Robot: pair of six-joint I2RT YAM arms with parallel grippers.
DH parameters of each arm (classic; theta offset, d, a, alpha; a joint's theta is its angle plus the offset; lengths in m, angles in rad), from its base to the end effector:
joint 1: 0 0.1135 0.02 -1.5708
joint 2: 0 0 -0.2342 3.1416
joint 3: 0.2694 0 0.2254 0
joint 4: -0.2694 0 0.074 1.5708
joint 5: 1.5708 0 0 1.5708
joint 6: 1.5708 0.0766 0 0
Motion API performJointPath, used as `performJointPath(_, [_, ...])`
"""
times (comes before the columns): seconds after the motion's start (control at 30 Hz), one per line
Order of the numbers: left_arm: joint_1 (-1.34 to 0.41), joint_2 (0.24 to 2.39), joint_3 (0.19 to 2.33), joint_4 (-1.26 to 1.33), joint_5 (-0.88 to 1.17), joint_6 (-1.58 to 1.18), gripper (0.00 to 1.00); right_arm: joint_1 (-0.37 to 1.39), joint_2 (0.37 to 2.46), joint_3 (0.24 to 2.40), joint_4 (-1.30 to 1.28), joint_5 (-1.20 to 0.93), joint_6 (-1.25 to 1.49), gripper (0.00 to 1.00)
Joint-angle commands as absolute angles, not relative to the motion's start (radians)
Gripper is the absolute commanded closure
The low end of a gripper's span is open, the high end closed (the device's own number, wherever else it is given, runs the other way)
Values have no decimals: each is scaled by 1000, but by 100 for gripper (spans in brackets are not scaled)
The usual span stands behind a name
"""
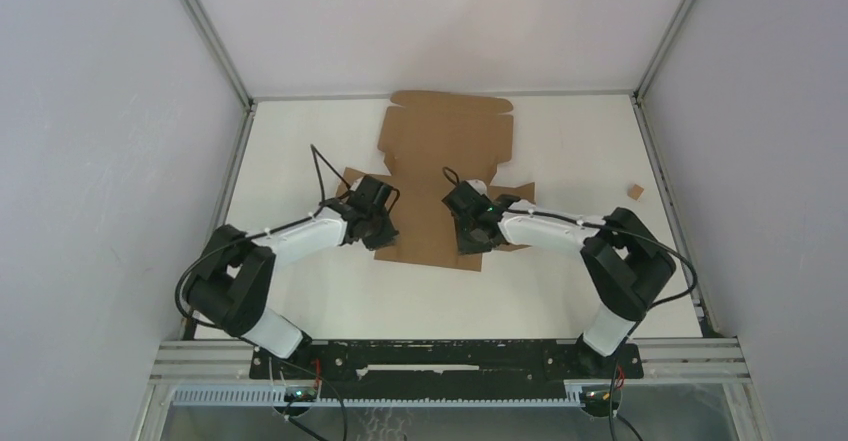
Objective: Fold the paper box
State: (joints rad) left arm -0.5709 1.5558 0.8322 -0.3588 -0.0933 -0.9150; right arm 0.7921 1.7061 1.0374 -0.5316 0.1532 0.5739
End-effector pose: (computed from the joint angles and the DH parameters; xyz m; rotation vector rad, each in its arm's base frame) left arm 0.2475 -0.1505 0.1161 -0.4927 2.6520 -0.3619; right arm 0.2285 0.2149 0.1184 -0.2605 2.7423 0.1618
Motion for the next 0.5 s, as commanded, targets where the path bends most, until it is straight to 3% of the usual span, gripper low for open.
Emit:
performJointPath(0.0, [-564, 1408, 914, -460, -90, -853, 95, 755, 1520, 1107, -540, 120, 479, 60])
performJointPath(0.07, [-553, 1332, 928, -480, -85, -840, 90, 728, 1431, 1141, -560, 68, 455, 54])
performJointPath(0.27, [-527, 1146, 987, -549, -105, -785, 63, 672, 1275, 1239, -650, -32, 375, 34])
performJointPath(0.47, [-509, 996, 897, -567, -142, -804, 59, 694, 1297, 1245, -787, 88, 291, 35])
